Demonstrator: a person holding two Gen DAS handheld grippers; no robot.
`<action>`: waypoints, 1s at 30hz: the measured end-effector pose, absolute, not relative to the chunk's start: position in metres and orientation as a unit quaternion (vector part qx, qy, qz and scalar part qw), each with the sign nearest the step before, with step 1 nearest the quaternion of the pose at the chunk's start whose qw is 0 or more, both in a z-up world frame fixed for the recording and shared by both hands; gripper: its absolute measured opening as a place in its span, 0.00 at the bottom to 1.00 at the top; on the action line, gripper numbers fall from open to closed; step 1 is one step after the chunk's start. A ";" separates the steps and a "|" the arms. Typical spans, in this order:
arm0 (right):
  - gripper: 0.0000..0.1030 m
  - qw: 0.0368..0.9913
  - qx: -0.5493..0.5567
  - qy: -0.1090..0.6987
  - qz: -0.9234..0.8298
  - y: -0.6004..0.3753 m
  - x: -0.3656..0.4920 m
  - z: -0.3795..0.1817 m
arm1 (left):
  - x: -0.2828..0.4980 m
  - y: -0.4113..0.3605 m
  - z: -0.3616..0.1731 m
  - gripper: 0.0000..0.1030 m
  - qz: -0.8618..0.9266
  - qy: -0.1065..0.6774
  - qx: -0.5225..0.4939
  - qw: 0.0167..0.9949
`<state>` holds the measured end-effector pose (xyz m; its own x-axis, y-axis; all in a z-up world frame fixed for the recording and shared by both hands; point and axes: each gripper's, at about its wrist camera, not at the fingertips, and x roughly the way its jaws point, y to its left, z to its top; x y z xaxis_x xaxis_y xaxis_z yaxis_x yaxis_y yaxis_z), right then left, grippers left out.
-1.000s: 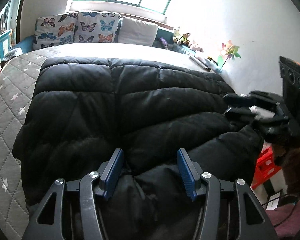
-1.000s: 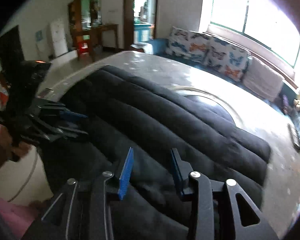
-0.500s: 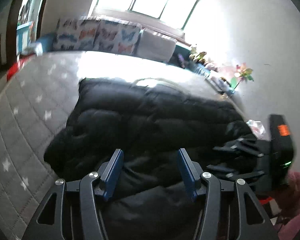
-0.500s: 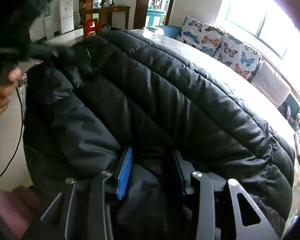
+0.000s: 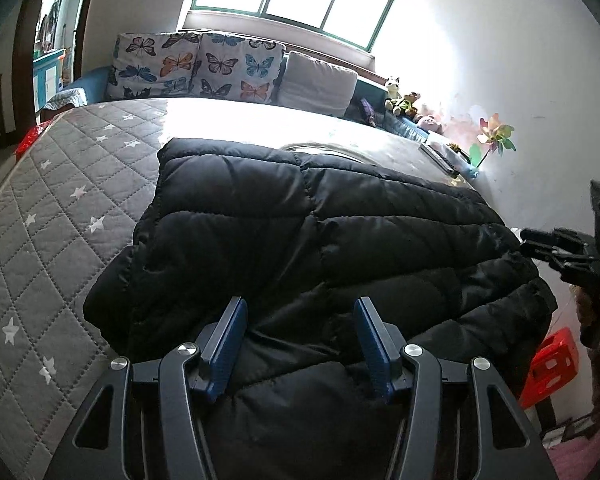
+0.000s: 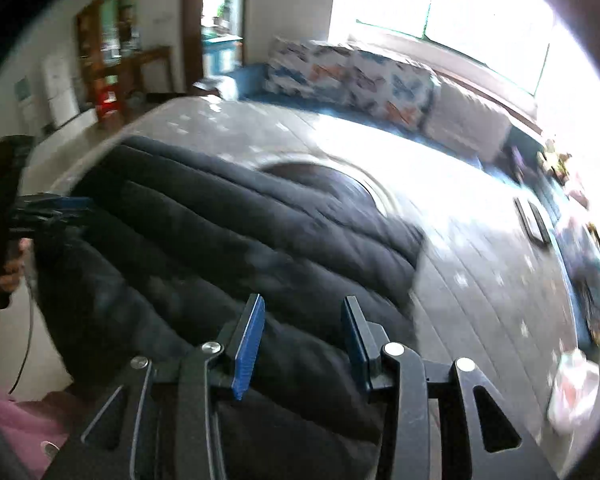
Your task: Fold large clothes
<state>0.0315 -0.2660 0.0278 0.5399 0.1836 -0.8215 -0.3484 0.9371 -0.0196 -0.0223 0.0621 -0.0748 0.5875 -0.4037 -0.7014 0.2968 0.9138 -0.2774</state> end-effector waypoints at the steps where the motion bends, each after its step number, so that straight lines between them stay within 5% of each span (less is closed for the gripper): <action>1: 0.42 0.867 -0.084 0.468 0.146 -0.272 0.033 0.019 | -0.022 0.062 -0.076 0.57 -0.196 0.411 -0.064 0.888; 10: 0.45 0.869 -0.025 0.472 0.145 -0.280 0.024 -0.028 | -0.014 0.050 -0.080 0.57 -0.187 0.418 -0.056 0.887; 25: 0.45 0.880 -0.058 0.443 0.161 -0.294 0.043 0.027 | -0.008 0.041 -0.080 0.57 -0.176 0.423 -0.029 0.889; 30: 0.47 0.855 -0.062 0.486 0.173 -0.283 0.056 -0.022 | -0.007 0.041 -0.080 0.57 -0.177 0.424 -0.031 0.888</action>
<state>0.0564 -0.2834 -0.0221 0.4687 0.2349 -0.8515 -0.3557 0.9326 0.0615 -0.0073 0.0408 -0.0804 0.5773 -0.3408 -0.7420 0.2886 0.9352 -0.2050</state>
